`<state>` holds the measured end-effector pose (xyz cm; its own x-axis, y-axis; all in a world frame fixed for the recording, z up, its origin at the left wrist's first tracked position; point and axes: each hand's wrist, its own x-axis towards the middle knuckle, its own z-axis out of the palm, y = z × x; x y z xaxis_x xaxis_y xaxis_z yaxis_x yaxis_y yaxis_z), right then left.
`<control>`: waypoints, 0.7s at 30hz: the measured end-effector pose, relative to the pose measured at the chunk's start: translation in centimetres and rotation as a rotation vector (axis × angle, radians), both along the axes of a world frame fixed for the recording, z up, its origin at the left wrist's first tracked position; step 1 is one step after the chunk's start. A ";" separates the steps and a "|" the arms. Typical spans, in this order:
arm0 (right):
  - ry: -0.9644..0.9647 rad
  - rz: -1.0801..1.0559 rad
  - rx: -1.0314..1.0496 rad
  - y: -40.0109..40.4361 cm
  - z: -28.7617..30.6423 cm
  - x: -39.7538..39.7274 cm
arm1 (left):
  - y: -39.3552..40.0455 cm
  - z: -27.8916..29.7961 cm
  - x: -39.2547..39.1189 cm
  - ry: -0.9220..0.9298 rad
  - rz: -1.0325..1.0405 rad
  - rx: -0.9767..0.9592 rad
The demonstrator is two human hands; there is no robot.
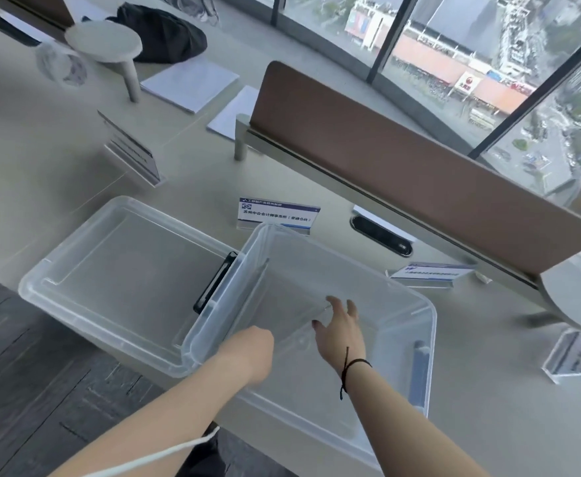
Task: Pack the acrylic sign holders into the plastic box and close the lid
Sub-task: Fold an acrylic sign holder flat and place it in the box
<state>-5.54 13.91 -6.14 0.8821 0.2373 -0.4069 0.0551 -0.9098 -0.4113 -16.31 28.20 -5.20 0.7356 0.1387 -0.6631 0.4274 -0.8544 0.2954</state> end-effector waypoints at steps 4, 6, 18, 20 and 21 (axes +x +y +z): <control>0.352 -0.439 0.350 1.1 0.8 -2.7 | 1.8 1.5 0.4 -0.234 -0.087 0.087; 0.540 -0.522 0.457 1.7 1.1 -3.8 | 3.2 2.4 0.8 -0.510 -0.132 0.183; 0.599 -0.407 0.449 5.5 0.9 -4.8 | 9.3 1.0 0.9 -0.592 0.218 -0.050; 0.595 -0.376 0.433 5.9 1.0 -4.9 | 9.2 0.8 0.8 -0.618 0.228 -0.069; 0.592 -0.370 0.427 6.1 0.9 -4.9 | 9.2 0.7 0.7 -0.624 0.229 -0.070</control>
<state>-10.41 20.02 -5.19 0.6010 0.2131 -0.7703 -0.5530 -0.5849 -0.5933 -15.57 37.43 -4.48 0.9412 0.3092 -0.1363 0.3270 -0.7319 0.5978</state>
